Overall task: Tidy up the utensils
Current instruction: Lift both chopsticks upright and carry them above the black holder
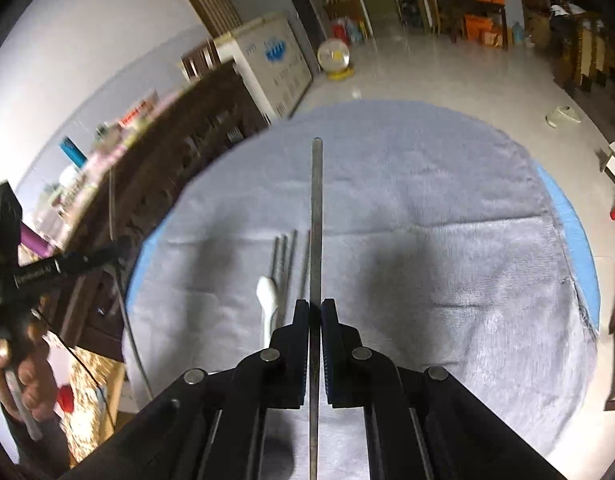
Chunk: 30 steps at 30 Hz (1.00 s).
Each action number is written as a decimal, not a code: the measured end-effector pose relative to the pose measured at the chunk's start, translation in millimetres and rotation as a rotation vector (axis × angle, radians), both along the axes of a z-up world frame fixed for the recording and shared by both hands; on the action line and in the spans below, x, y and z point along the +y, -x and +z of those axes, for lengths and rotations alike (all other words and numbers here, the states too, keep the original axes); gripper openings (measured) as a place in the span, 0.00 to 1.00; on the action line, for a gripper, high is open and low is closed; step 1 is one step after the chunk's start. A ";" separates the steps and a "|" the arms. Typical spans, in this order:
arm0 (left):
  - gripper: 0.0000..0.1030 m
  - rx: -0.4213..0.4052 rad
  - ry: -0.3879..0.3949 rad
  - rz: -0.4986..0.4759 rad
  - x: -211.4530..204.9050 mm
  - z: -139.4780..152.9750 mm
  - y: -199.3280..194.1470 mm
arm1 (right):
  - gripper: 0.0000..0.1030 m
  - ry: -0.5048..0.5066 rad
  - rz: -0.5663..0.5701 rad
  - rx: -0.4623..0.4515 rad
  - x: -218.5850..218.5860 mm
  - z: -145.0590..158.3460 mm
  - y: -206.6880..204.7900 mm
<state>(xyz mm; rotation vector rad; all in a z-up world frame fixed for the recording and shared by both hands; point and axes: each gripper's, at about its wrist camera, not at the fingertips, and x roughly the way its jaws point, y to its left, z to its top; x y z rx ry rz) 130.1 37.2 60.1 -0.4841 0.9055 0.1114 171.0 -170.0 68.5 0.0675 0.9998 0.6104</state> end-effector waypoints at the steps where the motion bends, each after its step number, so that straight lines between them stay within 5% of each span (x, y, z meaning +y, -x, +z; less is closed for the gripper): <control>1: 0.05 -0.024 0.013 0.005 -2.7 3.8 8.4 | 0.07 -0.016 -0.002 -0.012 -1.6 6.5 5.8; 15: 0.05 -0.289 0.011 0.059 -31.1 18.8 78.6 | 0.07 -0.213 -0.063 -0.217 -3.7 43.9 86.9; 21: 0.05 -0.388 -0.007 0.054 -47.6 5.8 97.0 | 0.07 -0.228 -0.074 -0.273 2.0 32.2 108.1; 30: 0.05 -0.409 -0.067 0.013 -79.1 -22.7 105.4 | 0.07 -0.198 -0.088 -0.301 4.1 6.8 125.0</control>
